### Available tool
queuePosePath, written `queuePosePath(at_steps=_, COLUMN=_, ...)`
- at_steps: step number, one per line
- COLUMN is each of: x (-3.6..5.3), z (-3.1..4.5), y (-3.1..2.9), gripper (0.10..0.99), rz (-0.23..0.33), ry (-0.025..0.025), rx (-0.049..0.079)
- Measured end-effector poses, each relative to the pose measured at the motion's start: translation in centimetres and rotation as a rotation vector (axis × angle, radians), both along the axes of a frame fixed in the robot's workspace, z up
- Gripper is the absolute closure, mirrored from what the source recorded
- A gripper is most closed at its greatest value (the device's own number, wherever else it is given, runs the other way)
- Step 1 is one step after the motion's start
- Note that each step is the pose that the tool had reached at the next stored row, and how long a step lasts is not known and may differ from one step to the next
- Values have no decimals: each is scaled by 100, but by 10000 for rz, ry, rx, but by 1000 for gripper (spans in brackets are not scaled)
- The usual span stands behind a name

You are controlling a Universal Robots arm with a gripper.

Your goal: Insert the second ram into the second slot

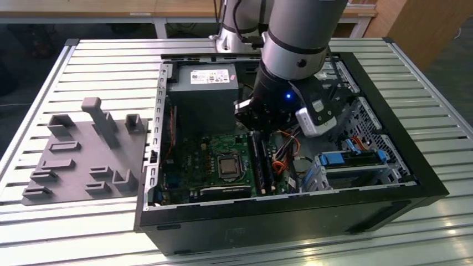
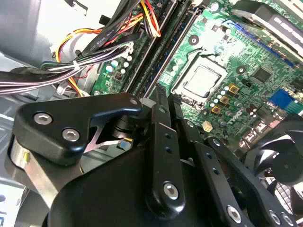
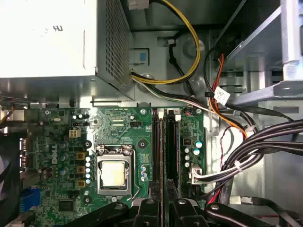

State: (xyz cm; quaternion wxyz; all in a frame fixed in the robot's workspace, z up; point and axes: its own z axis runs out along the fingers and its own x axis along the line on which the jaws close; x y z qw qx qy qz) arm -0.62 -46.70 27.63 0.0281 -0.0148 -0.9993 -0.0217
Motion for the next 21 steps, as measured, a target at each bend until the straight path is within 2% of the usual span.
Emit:
queuePosePath(at_steps=6, x=0, z=102, y=0, gripper=894, rz=0, ry=0, rx=0)
queuePosePath(at_steps=8, x=0, z=106, y=0, gripper=910, rz=1, ry=-1, rx=3)
queuePosePath(at_steps=9, x=0, z=105, y=0, gripper=976, rz=1, ry=0, rx=3)
queuePosePath(at_steps=21, x=0, z=100, y=0, gripper=976, rz=0, ry=0, rx=0)
